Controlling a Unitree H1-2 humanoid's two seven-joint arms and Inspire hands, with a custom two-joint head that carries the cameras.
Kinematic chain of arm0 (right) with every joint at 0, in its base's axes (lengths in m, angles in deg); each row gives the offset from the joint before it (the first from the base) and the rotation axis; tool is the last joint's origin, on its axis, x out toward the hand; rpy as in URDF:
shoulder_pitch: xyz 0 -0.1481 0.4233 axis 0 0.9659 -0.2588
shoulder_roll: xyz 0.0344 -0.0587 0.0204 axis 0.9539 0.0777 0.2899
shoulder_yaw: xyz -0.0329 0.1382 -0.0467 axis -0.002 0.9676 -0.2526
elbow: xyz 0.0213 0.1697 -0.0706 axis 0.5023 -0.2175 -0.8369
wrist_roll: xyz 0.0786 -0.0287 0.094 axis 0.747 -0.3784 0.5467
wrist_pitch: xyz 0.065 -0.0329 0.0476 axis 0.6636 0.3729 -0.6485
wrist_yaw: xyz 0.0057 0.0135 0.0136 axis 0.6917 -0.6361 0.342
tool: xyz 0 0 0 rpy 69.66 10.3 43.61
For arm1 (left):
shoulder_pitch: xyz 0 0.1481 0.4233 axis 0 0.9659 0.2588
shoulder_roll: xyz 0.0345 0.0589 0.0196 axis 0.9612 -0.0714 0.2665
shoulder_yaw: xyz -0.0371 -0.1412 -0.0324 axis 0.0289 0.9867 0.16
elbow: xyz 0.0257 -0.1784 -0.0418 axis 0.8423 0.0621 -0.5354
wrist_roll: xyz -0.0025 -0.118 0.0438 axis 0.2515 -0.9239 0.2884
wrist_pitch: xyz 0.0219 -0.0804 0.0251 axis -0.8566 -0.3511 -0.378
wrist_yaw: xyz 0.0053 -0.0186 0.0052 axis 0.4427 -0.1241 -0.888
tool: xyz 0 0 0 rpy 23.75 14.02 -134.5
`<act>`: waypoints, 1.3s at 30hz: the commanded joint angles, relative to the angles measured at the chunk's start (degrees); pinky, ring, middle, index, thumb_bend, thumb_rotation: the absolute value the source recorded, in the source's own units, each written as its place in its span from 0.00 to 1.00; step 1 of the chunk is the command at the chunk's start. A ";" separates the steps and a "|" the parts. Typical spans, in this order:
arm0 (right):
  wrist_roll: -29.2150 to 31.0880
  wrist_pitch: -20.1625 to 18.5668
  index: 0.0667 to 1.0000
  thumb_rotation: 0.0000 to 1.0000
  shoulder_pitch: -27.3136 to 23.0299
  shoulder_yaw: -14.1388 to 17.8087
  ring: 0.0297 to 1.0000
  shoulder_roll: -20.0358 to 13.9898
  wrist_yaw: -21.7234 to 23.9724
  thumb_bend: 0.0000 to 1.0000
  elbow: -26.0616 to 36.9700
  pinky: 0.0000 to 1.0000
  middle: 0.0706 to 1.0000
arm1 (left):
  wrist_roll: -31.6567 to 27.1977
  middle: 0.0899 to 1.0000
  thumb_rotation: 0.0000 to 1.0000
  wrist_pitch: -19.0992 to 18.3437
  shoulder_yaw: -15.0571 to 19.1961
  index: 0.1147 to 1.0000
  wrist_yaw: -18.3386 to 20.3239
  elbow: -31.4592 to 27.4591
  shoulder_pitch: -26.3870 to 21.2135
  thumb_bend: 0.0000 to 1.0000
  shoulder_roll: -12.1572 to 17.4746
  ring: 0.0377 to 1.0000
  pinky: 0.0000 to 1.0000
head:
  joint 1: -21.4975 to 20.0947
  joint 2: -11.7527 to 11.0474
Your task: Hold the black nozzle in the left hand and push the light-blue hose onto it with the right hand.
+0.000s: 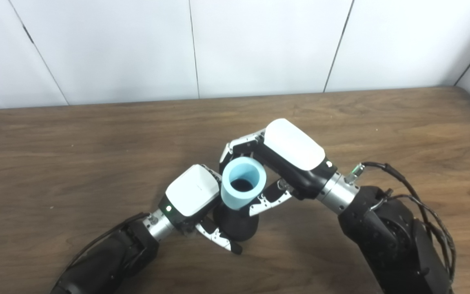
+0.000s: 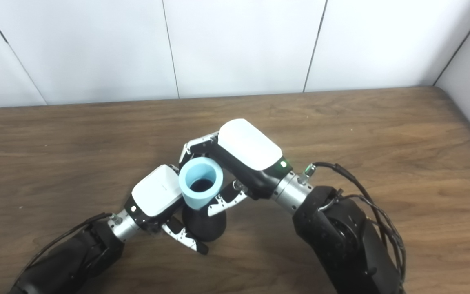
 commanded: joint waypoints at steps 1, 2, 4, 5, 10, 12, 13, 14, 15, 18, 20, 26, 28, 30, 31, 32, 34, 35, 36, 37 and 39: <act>0.12 -2.04 0.49 0.00 0.10 0.04 0.35 -1.11 3.18 0.51 0.03 0.26 0.42 | 4.66 0.18 0.05 -1.47 -4.04 0.42 9.84 3.59 3.79 0.52 -0.05 0.14 0.11 | -0.08 0.08; 0.18 -2.48 0.50 0.00 0.00 -0.01 0.35 -1.21 3.39 0.51 0.18 0.26 0.42 | 4.86 0.18 0.05 -1.54 -4.11 0.41 9.69 3.59 3.77 0.52 -0.08 0.14 0.11 | -0.05 0.03; -0.02 -3.27 0.50 0.00 -0.29 -0.20 0.35 -1.35 3.99 0.51 0.54 0.26 0.42 | 4.88 0.17 0.05 -1.63 -4.16 0.41 9.80 3.65 3.73 0.52 -0.14 0.13 0.10 | -0.04 0.04; -0.20 -3.69 0.50 0.00 -0.50 -0.36 0.34 -1.47 4.52 0.51 0.77 0.26 0.42 | 5.04 0.17 0.05 -1.73 -4.21 0.41 9.82 3.57 3.71 0.52 -0.14 0.13 0.10 | -0.09 0.07; -0.76 -5.38 0.49 0.00 -1.14 -0.89 0.35 -1.85 6.67 0.51 1.55 0.26 0.43 | 5.90 0.17 0.05 -2.25 -4.49 0.41 9.87 3.21 3.68 0.52 -0.05 0.14 0.10 | -0.03 0.09; -1.86 -6.12 0.50 0.00 -1.57 -1.36 0.35 -2.16 8.14 0.51 1.91 0.25 0.42 | 5.63 0.18 0.05 -2.38 -4.47 0.41 10.12 3.14 3.74 0.52 -0.08 0.14 0.10 | 0.00 0.11; -2.29 -6.55 0.50 0.00 -1.76 -1.57 0.34 -2.28 8.84 0.51 2.07 0.23 0.42 | 5.51 0.18 0.05 -2.38 -4.45 0.41 10.01 3.15 3.77 0.52 -0.10 0.14 0.10 | 0.00 0.11; -2.56 -6.99 0.50 0.00 -1.94 -1.79 0.33 -2.41 9.47 0.51 2.21 0.22 0.41 | 5.42 0.18 0.05 -2.37 -4.45 0.41 9.97 3.16 3.78 0.52 -0.11 0.14 0.10 | 0.00 0.12; -2.70 -7.31 0.50 0.00 -2.05 -1.92 0.33 -2.48 9.86 0.51 2.31 0.22 0.41 | 5.38 0.17 0.05 -2.36 -4.47 0.41 9.91 3.16 3.78 0.52 -0.11 0.14 0.10 | 0.00 0.12; -3.07 -7.20 0.50 0.00 -2.26 -2.39 0.33 -2.69 10.12 0.51 2.13 0.20 0.40 | 5.47 0.18 0.05 -2.26 -4.51 0.41 9.44 3.15 3.78 0.52 -0.06 0.13 0.09 | 0.07 0.14; -3.23 -7.07 0.50 0.00 -2.30 -2.59 0.33 -2.74 9.99 0.51 1.98 0.20 0.40 | 5.41 0.18 0.05 -2.17 -4.52 0.41 9.23 3.22 3.76 0.52 -0.05 0.14 0.10 | 0.04 0.12; -2.91 -7.28 0.49 0.00 -2.27 -2.88 0.32 -2.85 9.48 0.51 1.77 0.19 0.39 | 3.48 0.17 0.05 -0.08 -3.83 0.41 5.34 4.49 3.95 0.52 -0.41 0.13 0.09 | 0.08 0.10; -3.02 -7.51 0.49 0.00 -2.28 -2.98 0.32 -2.94 9.60 0.51 1.84 0.19 0.40 | 2.85 0.17 0.04 0.85 -3.59 0.41 4.52 4.82 3.94 0.52 -0.49 0.13 0.09 | 0.10 0.08; -3.04 -7.61 0.49 0.00 -2.25 -3.08 0.32 -3.01 9.62 0.51 1.94 0.20 0.40 | 2.94 0.20 0.05 1.38 -3.52 0.41 4.17 4.92 3.87 0.52 -0.46 0.15 0.11 | 0.11 0.10; -2.98 -7.62 0.49 0.00 -2.17 -3.10 0.32 -3.02 9.54 0.51 1.94 0.20 0.40 | 2.80 0.21 0.05 1.41 -3.44 0.41 4.64 4.88 3.88 0.52 -0.46 0.16 0.11 | 0.10 0.12; -2.95 -7.58 0.50 0.00 -2.10 -3.12 0.32 -3.02 9.43 0.51 1.94 0.20 0.40 | 2.55 0.25 0.05 1.34 -3.35 0.41 5.35 4.71 3.91 0.52 -0.45 0.19 0.14 | 0.10 0.13; -3.01 -7.58 0.50 0.00 -2.01 -3.18 0.32 -3.02 9.32 0.51 1.96 0.20 0.40 | 2.12 0.28 0.06 1.12 -3.16 0.41 6.38 4.40 4.01 0.52 -0.48 0.22 0.16 | 0.11 0.17; -3.05 -7.62 0.50 0.00 -1.98 -3.21 0.32 -2.99 9.30 0.51 1.98 0.20 0.40 | 1.72 0.29 0.06 0.92 -2.99 0.41 6.99 4.20 4.13 0.53 -0.51 0.23 0.17 | 0.14 0.18; -3.08 -7.65 0.50 0.00 -1.95 -3.23 0.32 -2.97 9.29 0.51 2.00 0.20 0.40 | 1.45 0.30 0.06 0.79 -2.87 0.41 7.39 4.08 4.21 0.53 -0.54 0.24 0.18 | 0.14 0.18; -3.00 -7.64 0.49 0.00 -1.87 -3.23 0.32 -2.93 9.20 0.51 1.98 0.20 0.40 | 1.24 0.30 0.07 0.81 -2.75 0.41 7.52 3.98 4.28 0.53 -0.56 0.24 0.18 | 0.13 0.20; -2.92 -7.65 0.49 0.00 -1.77 -3.26 0.33 -2.87 9.12 0.51 1.95 0.19 0.39 | 1.17 0.30 0.07 0.95 -2.62 0.41 7.39 3.95 4.34 0.53 -0.60 0.24 0.18 | 0.15 0.22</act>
